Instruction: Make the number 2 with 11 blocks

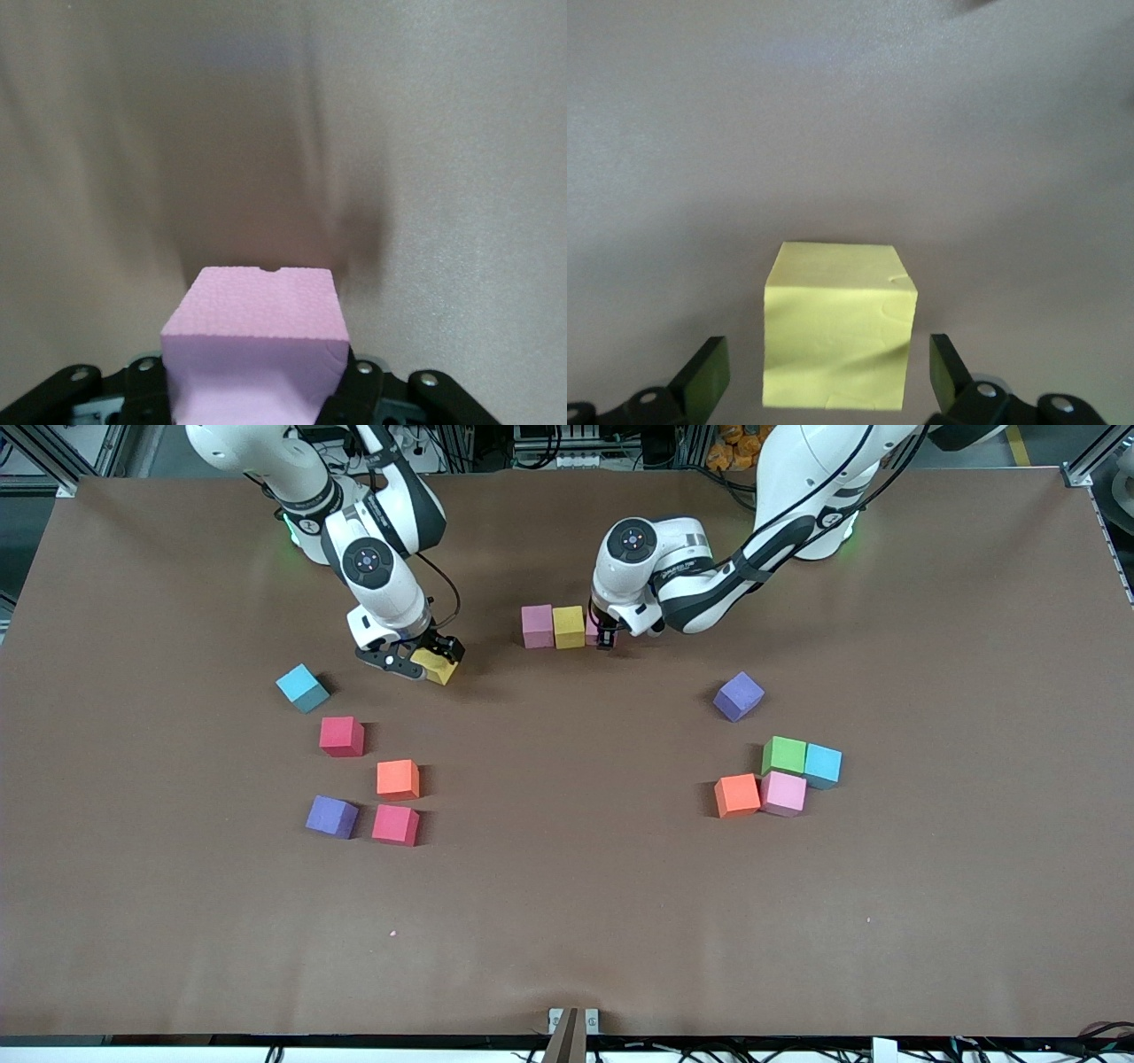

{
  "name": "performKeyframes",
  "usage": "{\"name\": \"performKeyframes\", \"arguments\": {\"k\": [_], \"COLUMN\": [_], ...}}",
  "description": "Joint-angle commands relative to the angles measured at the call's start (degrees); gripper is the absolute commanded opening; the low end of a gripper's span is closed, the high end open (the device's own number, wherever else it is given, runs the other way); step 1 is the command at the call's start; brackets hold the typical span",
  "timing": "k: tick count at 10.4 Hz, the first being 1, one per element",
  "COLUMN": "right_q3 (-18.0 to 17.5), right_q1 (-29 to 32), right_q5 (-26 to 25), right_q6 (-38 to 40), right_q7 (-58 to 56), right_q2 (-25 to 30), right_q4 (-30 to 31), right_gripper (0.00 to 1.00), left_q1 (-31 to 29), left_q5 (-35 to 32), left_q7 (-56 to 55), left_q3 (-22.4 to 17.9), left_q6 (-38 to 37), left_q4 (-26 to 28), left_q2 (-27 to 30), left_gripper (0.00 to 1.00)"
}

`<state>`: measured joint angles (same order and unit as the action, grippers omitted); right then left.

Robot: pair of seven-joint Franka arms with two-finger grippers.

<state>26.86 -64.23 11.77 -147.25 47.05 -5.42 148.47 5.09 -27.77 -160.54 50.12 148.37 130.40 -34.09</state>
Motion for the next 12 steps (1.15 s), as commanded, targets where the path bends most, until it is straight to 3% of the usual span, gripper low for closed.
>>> {"name": "performKeyframes", "arguments": {"k": [1,5,6,7,8,9,10,12], "right_q3": [0.0,0.0,0.0,0.0,0.0,-0.1,-0.1,0.0], "right_q1": [-1.4,-1.8,-1.8,-1.7,-1.6,-1.6,-1.3,-1.7], "right_q5": [-0.8,-0.8,-0.7,-0.7,-0.6,-0.3,0.6,1.3], "right_q6": [-3.8,-5.8,-6.4,-6.5,-6.5,-6.5,-5.8,-4.0], "right_q7": [-0.4,-0.3,-0.3,-0.1,0.1,0.4,0.9,1.0], "right_q2": [-2.0,-5.1,-5.5,-5.7,-5.6,-5.5,-4.8,-3.2], "right_q4": [1.1,1.0,1.0,1.0,1.0,0.9,0.4,-1.3], "right_gripper": [1.0,1.0,1.0,0.84,0.57,0.37,0.29,0.29], "left_q1": [0.8,1.9,1.9,1.9,1.9,1.7,1.1,-0.1], "left_q5": [-2.4,-2.3,-2.3,-2.3,-2.4,-2.9,-3.0,-3.0], "left_q7": [-14.5,-14.6,-14.6,-14.5,-13.8,-13.7,-13.4,-12.3], "left_q3": [0.7,0.4,0.4,0.4,0.4,0.4,0.4,0.4], "left_q6": [0.4,0.3,0.3,0.2,0.1,0.1,0.0,-0.5], "left_q4": [-0.4,-0.9,-0.9,-0.9,-0.9,-1.2,-1.8,-2.9], "left_q2": [-0.4,-0.5,-0.5,-0.5,-0.4,-0.3,-0.2,0.3], "left_gripper": [0.21,0.44,0.61,0.97,1.0,1.0,1.0,1.0]}}
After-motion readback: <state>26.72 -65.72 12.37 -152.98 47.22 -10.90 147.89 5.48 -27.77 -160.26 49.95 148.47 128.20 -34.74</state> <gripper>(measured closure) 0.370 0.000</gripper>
